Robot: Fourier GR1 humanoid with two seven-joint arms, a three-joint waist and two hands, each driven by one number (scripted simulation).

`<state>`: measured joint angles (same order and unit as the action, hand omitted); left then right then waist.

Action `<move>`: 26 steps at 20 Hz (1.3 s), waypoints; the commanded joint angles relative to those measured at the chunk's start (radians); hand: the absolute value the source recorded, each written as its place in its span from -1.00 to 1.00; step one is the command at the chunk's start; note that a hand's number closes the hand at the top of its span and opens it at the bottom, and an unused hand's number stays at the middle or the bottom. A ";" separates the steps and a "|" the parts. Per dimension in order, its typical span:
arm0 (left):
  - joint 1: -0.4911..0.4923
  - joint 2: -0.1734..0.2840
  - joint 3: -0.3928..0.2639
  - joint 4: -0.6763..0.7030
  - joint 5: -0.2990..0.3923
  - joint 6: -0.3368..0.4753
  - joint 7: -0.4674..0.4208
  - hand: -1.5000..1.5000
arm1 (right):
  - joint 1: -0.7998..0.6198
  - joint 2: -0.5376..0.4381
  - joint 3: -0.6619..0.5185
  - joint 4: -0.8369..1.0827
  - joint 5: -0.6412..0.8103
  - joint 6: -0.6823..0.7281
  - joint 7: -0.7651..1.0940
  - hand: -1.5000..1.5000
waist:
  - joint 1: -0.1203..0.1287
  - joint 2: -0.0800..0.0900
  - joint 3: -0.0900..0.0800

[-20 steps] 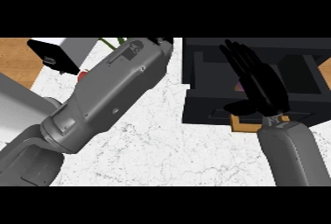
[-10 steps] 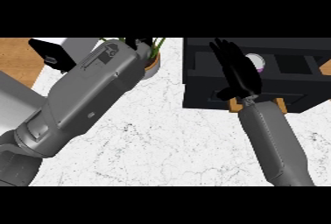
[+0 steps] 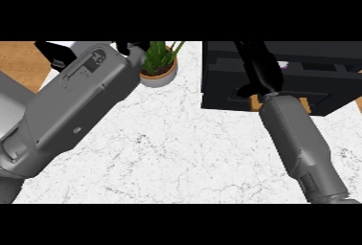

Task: Pick up the can, place it into the drawer and close the drawer

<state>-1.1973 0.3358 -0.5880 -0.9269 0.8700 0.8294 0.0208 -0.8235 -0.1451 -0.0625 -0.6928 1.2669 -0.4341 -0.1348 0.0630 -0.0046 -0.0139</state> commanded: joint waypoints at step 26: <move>0.073 0.131 0.026 -0.254 -0.068 0.017 0.145 -1.00 | -0.412 -0.108 -0.138 0.487 0.032 -0.192 0.044 -1.00 | 0.050 0.036 0.016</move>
<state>-1.1167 0.4561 -0.5667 -1.1506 0.8066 0.8297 0.1414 -1.1612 -0.2075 -0.1752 -0.2056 1.3149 -0.6333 -0.0998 0.1066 0.0407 0.0071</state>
